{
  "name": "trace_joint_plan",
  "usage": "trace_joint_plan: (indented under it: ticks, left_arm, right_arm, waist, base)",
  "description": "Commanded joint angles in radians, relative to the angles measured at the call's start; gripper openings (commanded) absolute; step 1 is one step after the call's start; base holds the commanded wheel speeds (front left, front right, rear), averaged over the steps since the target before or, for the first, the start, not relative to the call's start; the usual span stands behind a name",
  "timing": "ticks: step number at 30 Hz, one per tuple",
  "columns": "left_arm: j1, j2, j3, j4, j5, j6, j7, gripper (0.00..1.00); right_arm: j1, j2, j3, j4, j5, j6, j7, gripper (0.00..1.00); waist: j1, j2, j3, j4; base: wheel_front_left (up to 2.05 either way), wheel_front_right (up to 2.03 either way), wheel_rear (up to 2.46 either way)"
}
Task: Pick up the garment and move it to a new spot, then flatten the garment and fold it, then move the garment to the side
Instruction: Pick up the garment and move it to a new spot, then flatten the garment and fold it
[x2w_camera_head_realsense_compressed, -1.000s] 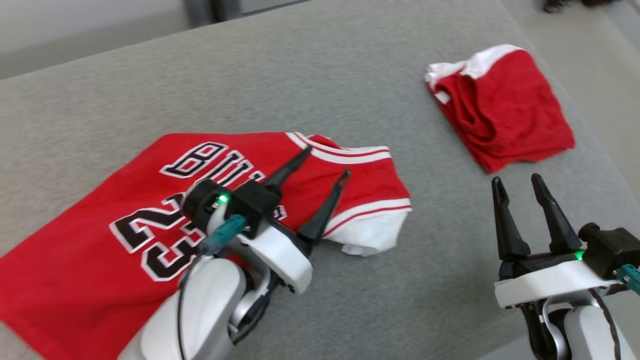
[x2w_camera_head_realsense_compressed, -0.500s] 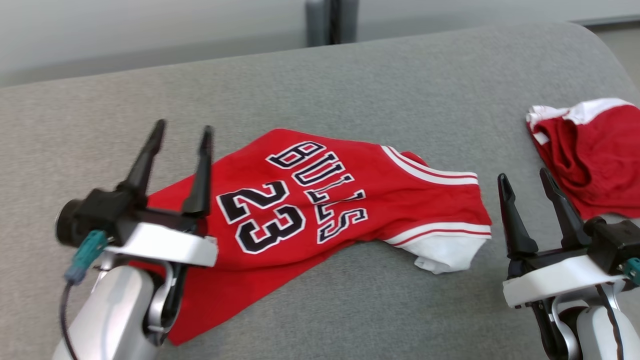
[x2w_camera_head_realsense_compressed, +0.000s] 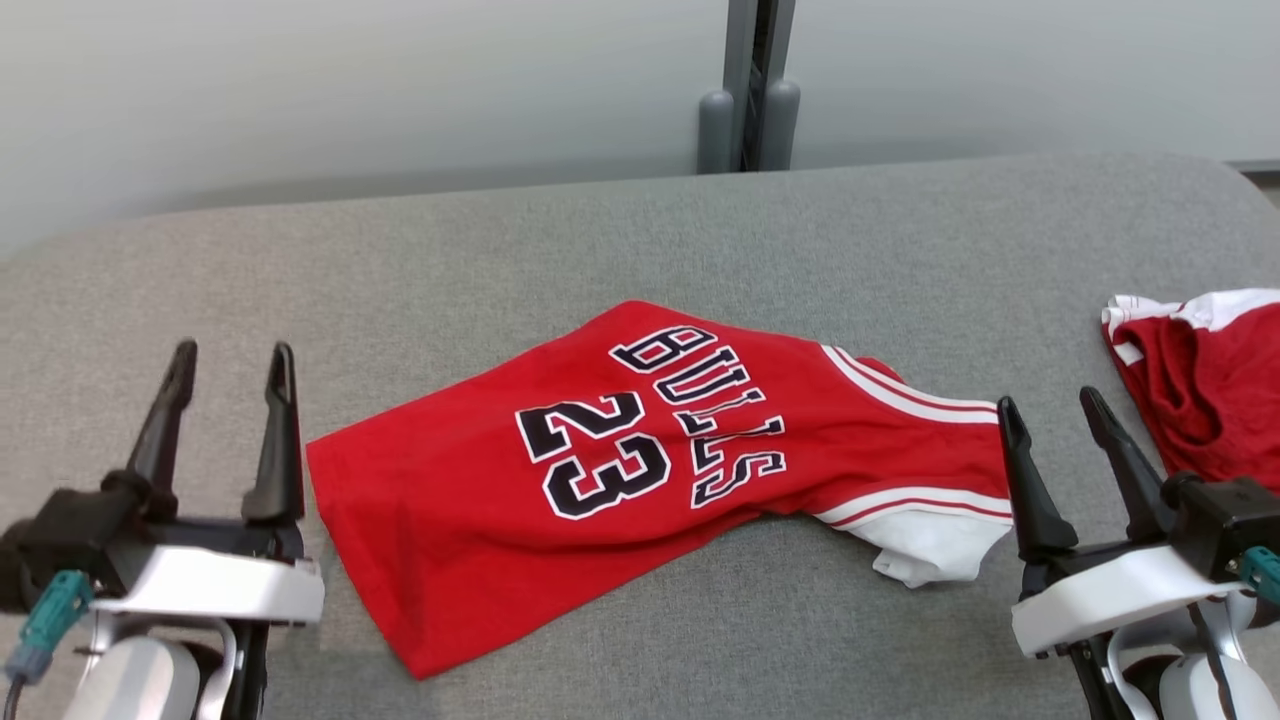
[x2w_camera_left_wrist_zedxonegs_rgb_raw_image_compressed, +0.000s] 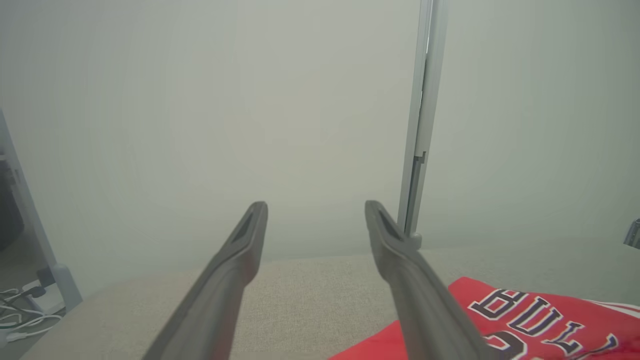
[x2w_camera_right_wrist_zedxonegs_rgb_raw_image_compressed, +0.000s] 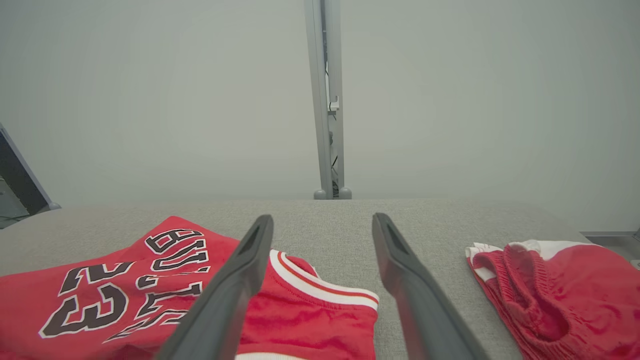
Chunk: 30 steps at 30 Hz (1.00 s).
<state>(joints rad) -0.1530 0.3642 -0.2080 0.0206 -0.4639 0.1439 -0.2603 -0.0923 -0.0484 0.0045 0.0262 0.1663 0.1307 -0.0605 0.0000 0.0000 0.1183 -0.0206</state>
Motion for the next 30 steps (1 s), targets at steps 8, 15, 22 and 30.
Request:
trace_joint_plan:
  ticks: [8,15,22,30]
  left_arm:
    - [0.112,0.008,0.000,-0.015,-0.005,-0.012,-0.001,1.00]
    - [0.184,0.016,-0.014,-0.034,-0.005,0.008,0.026,1.00]
    - [0.206,0.018,-0.017,-0.055,-0.014,0.017,0.043,1.00]
    - [0.203,0.021,-0.019,-0.061,-0.020,0.025,0.053,1.00]
  right_arm:
    - [0.056,-0.006,-0.008,-0.005,-0.009,0.000,0.026,1.00]
    - [0.091,-0.005,-0.021,-0.022,-0.003,0.000,0.037,1.00]
    - [0.103,-0.005,-0.031,-0.038,-0.002,0.000,0.045,1.00]
    - [0.101,-0.005,-0.032,-0.042,-0.003,0.000,0.049,1.00]
  waist:
    - [0.0000,0.0000,-0.071,0.005]
    - [0.0000,0.0000,-0.105,-0.009]
    - [0.0000,0.0000,-0.109,-0.006]
    - [0.0000,0.0000,-0.111,0.000]
  base:
    - [0.00,0.00,0.00]
    - [0.00,0.00,0.00]
    - [0.00,0.00,0.00]
    - [0.00,0.00,0.00]
